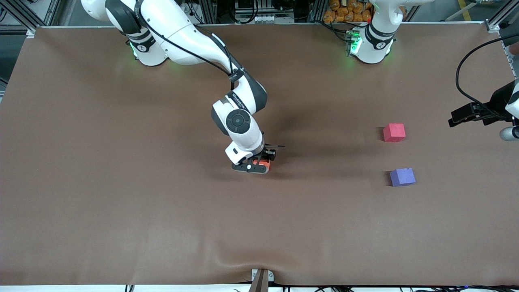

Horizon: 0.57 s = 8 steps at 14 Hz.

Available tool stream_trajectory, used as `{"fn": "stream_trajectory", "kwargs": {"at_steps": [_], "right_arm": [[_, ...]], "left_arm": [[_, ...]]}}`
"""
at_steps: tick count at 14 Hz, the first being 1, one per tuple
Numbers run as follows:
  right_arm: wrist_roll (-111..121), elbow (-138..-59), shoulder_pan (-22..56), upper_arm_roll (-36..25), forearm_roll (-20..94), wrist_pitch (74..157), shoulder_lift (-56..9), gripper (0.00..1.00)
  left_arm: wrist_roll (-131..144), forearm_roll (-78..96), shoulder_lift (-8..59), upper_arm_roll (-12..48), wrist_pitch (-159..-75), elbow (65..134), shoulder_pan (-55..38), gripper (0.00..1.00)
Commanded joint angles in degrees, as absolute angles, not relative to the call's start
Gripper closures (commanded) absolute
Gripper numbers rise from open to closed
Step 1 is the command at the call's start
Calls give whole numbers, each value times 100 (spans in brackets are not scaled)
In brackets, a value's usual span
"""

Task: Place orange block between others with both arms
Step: 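Carry the orange cube with the right gripper toward the table middle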

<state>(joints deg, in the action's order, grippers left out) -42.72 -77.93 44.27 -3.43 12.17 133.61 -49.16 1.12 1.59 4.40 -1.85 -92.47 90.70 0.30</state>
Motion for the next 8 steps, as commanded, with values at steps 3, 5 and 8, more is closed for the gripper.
{"fn": "stream_trajectory", "kwargs": {"at_steps": [3, 5, 8], "right_arm": [[-4316, -7594, 4500, -413, 1292, 13263, -5002, 0], [-4315, -7594, 4387, -422, 1327, 13236, -4905, 0], [-4289, -7568, 4167, -439, 1275, 12641, -4642, 0]], "left_arm": [[18, 255, 475, -167, -9158, 8982, 70, 0], [26, 255, 483, -167, -9158, 8982, 70, 0], [26, 255, 475, -167, -9158, 8974, 70, 0]]}}
